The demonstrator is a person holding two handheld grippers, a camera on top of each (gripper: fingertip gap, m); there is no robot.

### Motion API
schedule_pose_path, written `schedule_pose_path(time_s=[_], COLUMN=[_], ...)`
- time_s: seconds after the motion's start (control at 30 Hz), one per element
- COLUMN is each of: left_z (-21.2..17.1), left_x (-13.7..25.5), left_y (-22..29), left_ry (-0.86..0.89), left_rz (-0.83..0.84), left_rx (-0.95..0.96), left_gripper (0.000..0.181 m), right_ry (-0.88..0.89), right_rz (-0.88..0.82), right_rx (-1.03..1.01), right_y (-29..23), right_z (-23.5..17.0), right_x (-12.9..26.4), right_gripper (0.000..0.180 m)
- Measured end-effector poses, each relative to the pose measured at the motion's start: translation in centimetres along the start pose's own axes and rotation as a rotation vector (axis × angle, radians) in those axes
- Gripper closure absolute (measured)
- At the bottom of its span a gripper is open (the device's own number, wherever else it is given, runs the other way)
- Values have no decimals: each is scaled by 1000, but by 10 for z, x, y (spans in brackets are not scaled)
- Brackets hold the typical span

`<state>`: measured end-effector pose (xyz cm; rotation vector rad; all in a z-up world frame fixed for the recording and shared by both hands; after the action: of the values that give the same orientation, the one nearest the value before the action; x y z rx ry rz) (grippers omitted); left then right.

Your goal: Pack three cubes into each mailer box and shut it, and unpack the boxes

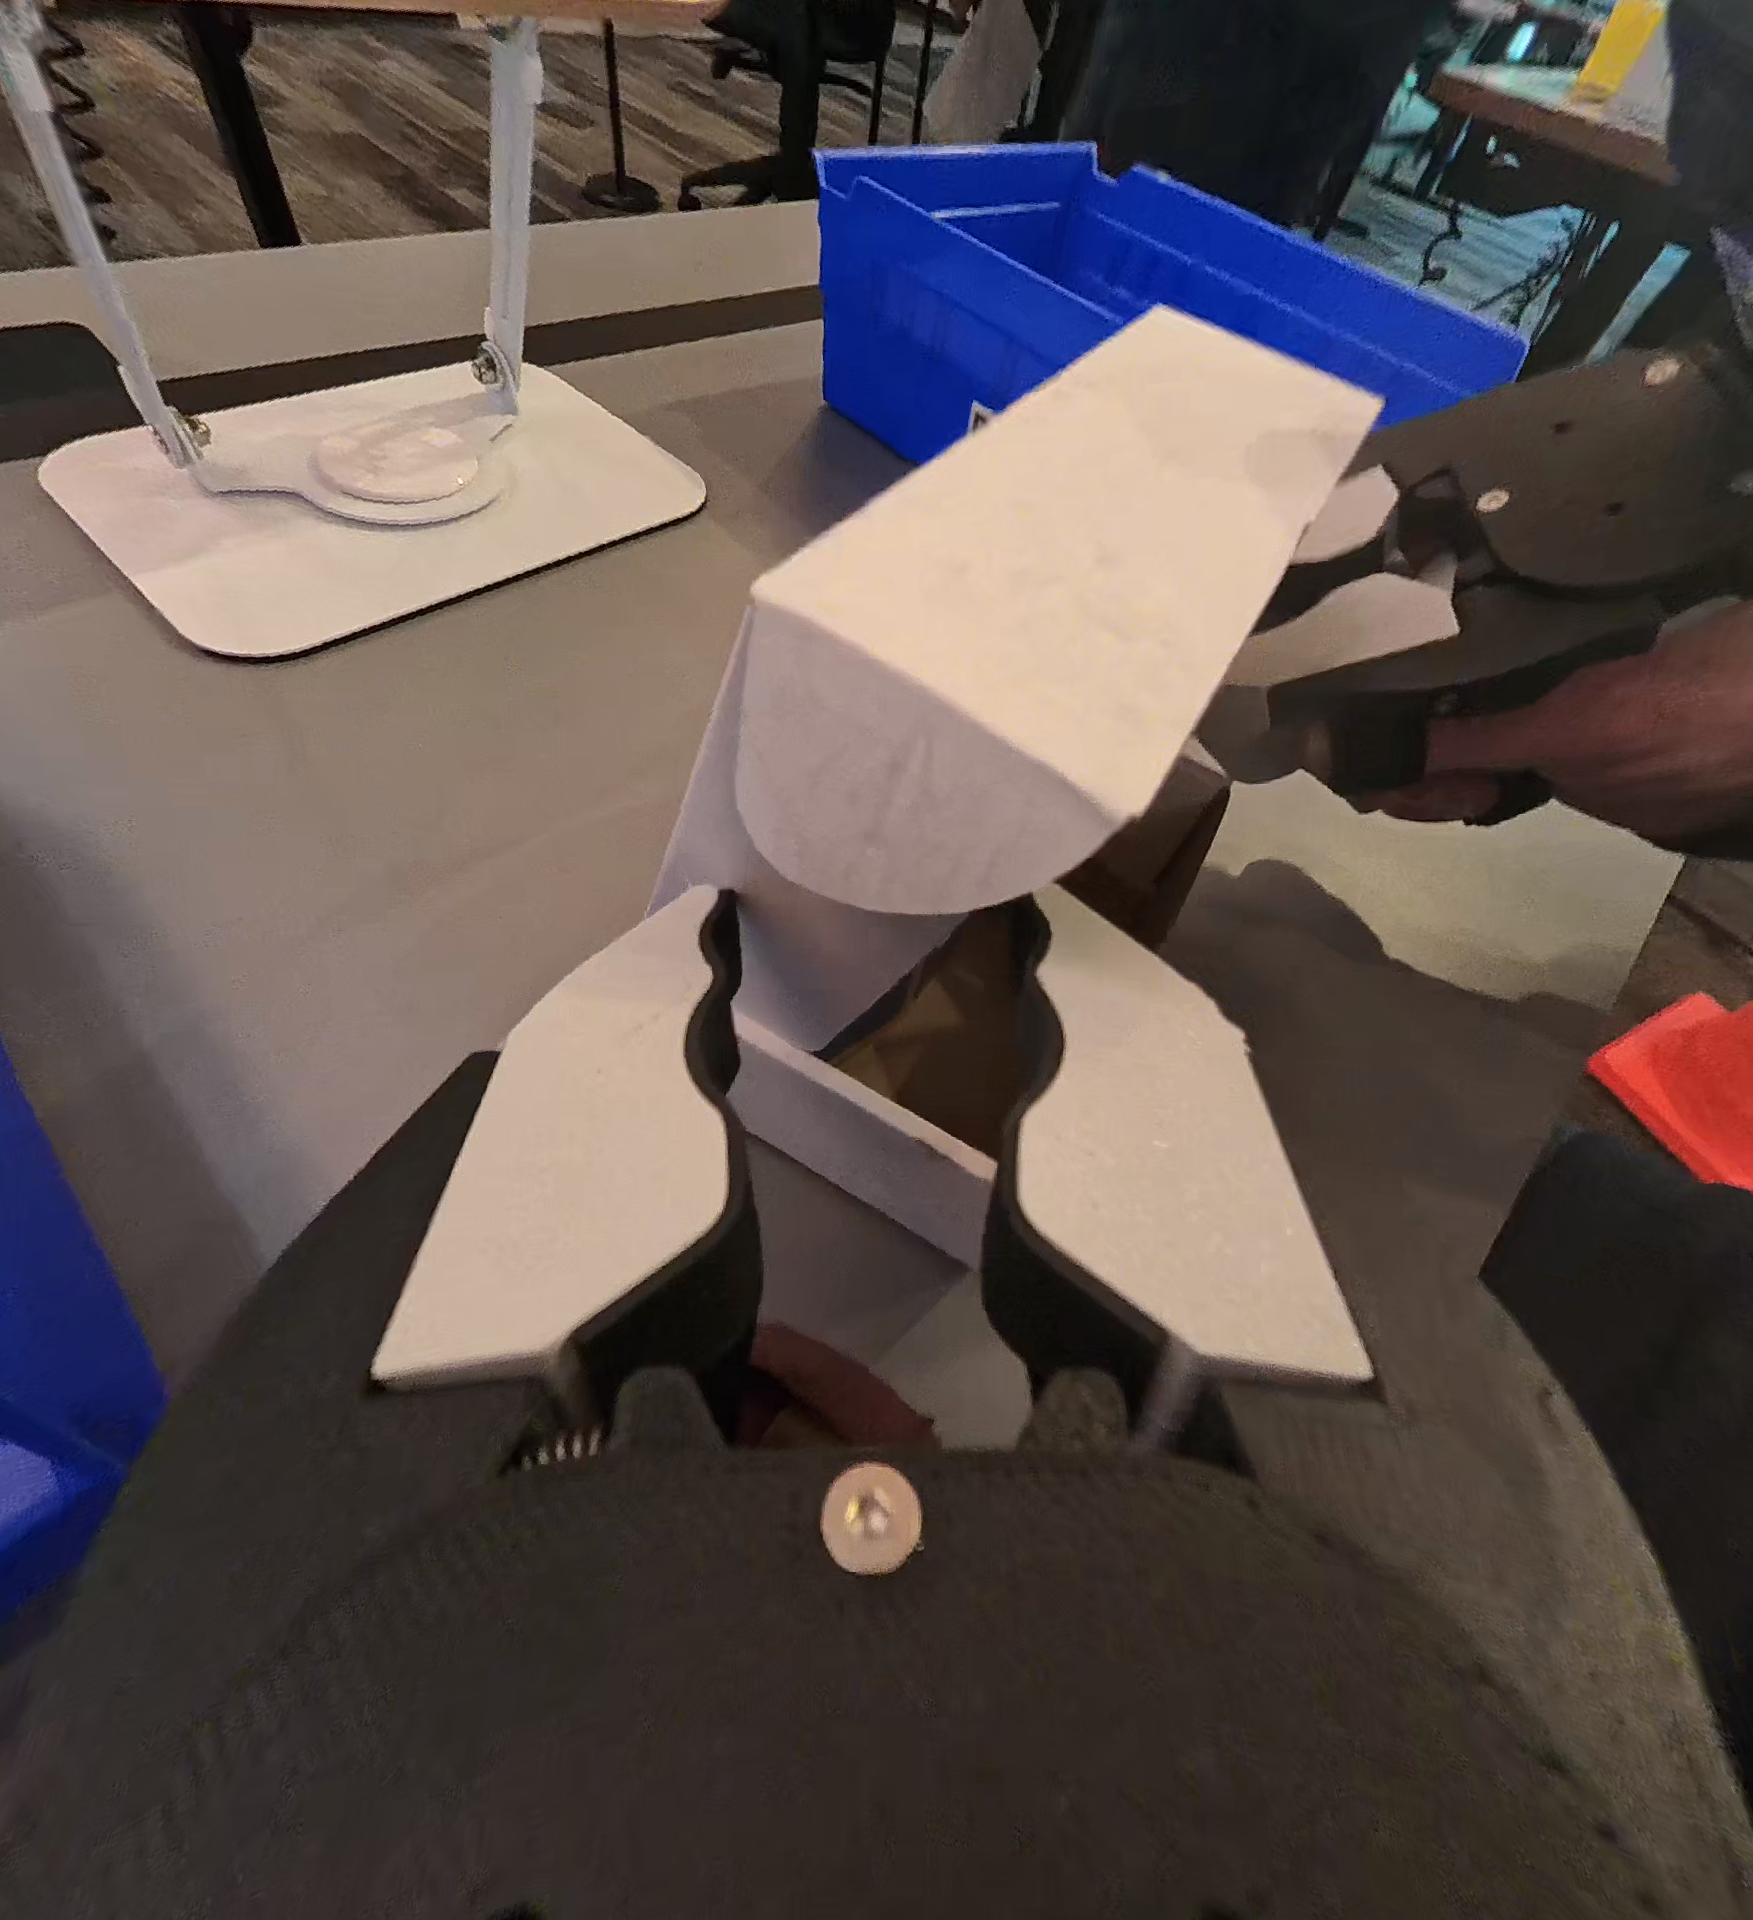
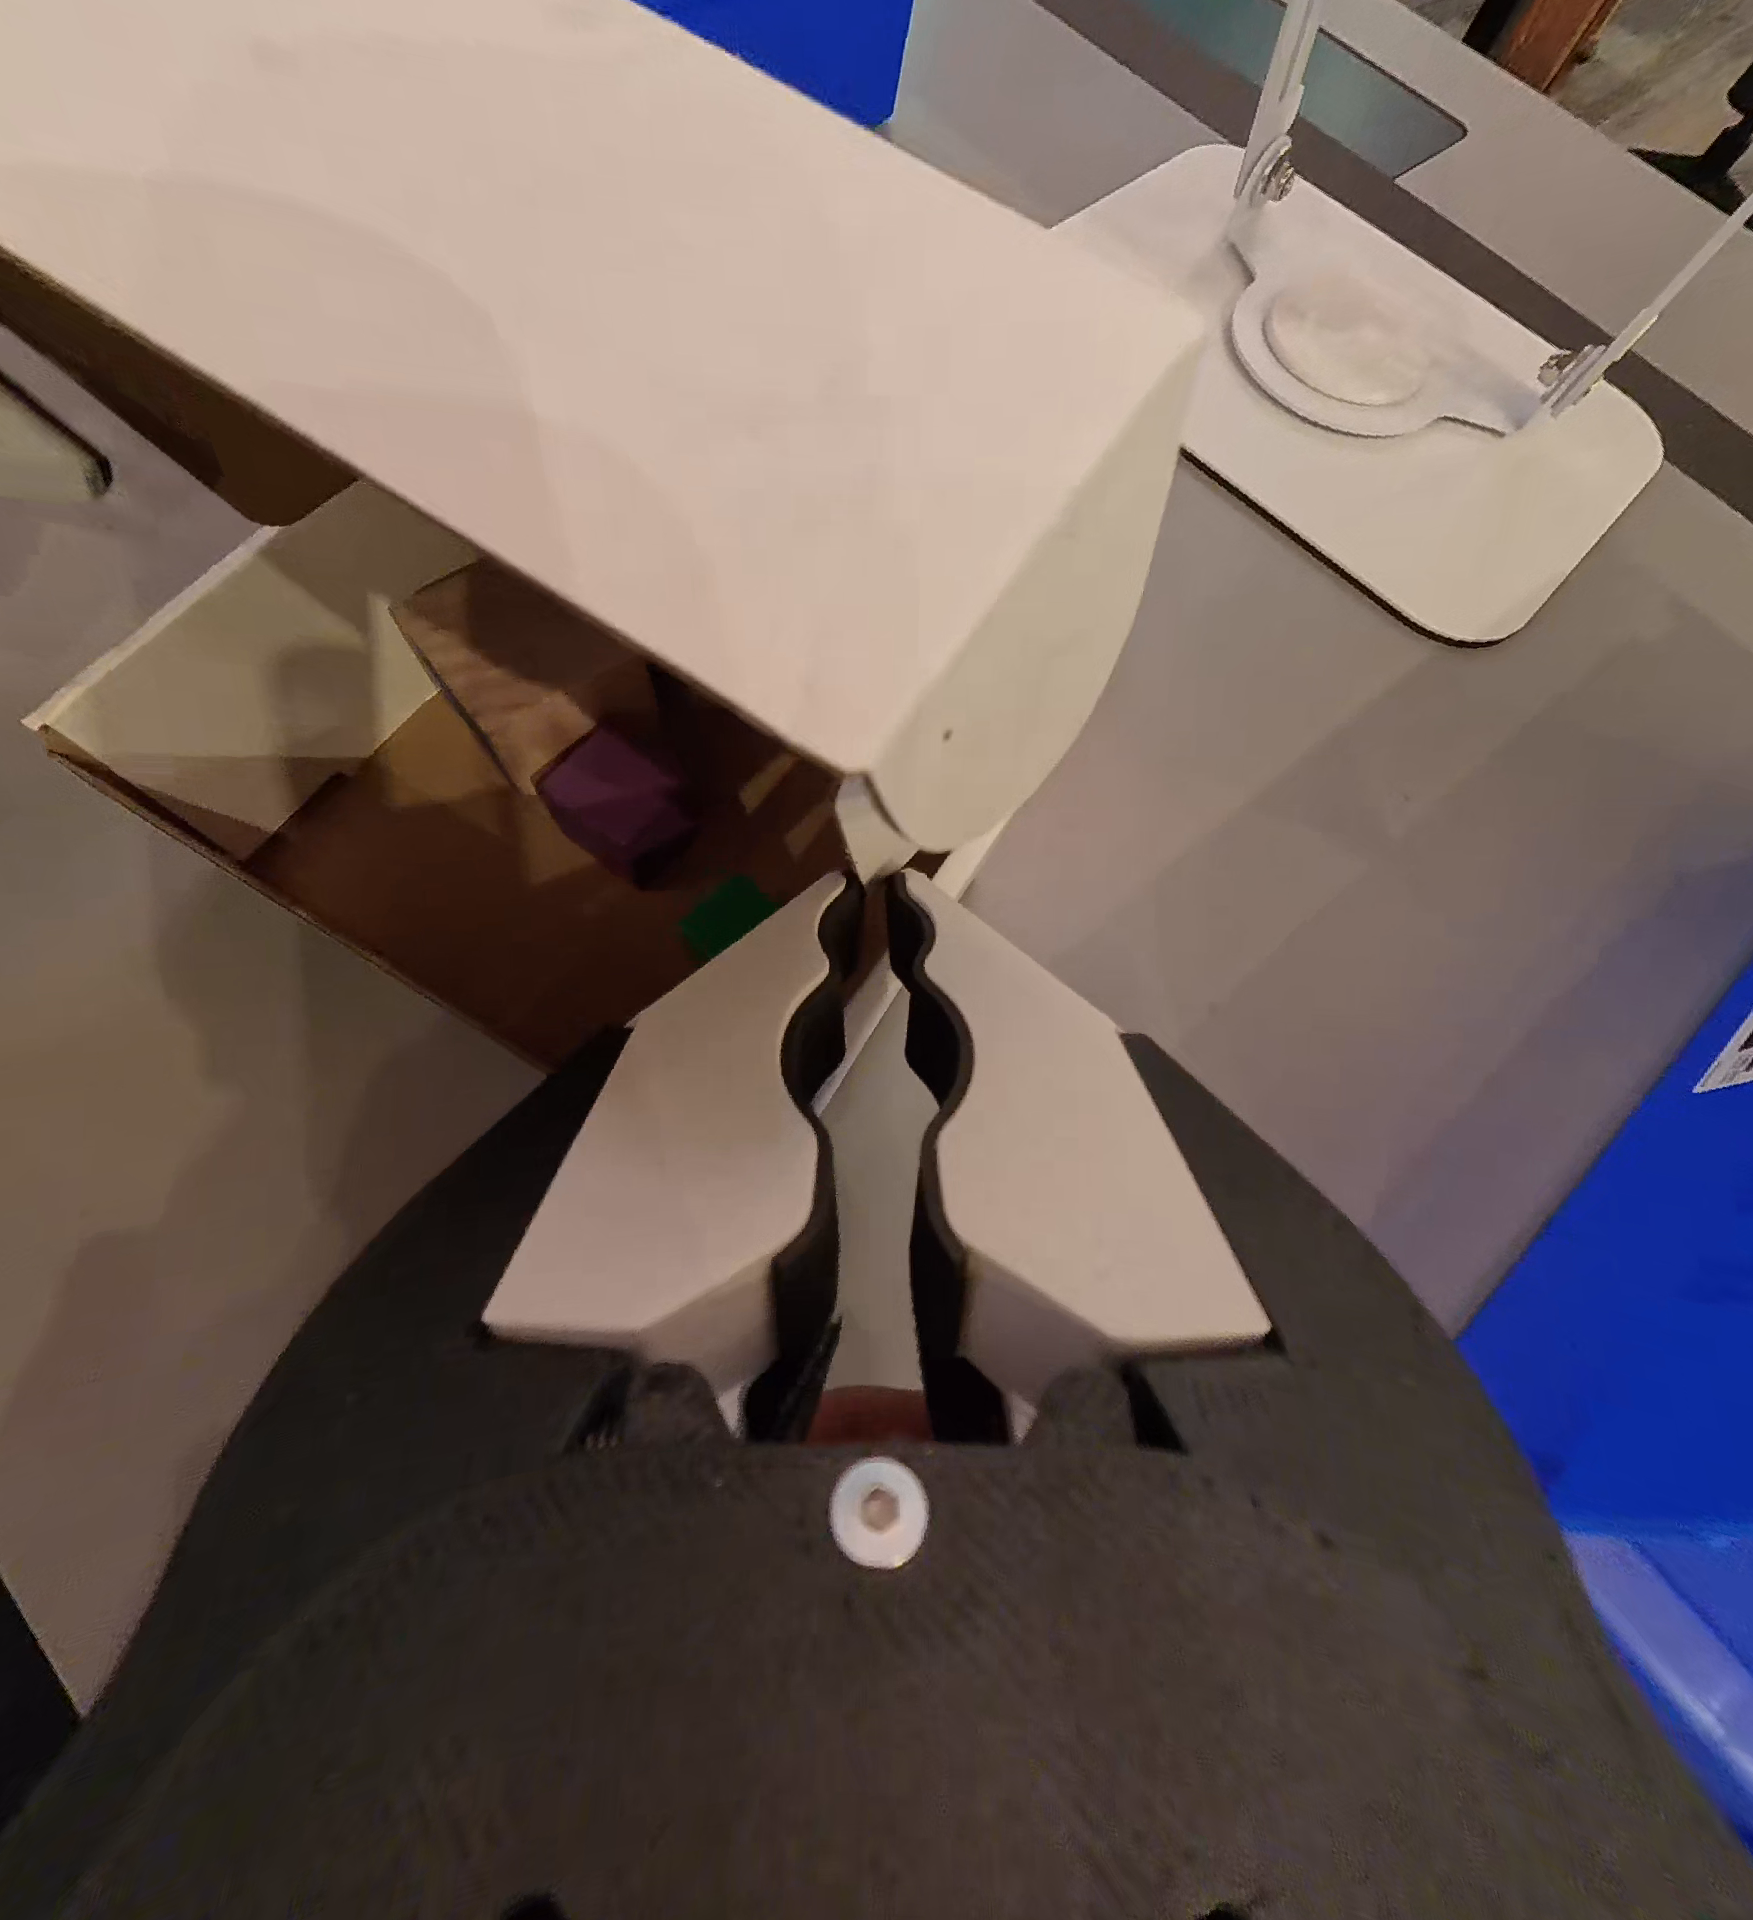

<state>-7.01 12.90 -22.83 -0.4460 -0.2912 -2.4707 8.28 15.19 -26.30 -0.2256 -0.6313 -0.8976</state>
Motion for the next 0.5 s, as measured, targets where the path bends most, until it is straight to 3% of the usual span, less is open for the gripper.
schedule_pose_path(time_s=[0.5], left_z=[-27], left_x=[-3], left_y=[19], left_ry=[-158], left_rz=[-5], left_rx=[-247], left_gripper=[127], right_ry=[-9], right_rz=[32], right_rx=[6], right_y=[-2], right_z=[-2], right_x=[2], right_gripper=[177])
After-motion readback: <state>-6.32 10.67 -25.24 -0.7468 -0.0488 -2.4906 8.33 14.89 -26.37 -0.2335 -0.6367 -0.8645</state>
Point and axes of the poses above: each gripper's, where its closed fingertips meet, x back along the fingers, z out of its top, y = z × x across the jaws, the point moved 3 cm from there along x, back along the fingers, and after that the axes turned 3 degrees about -x, right-handed, at the moved point
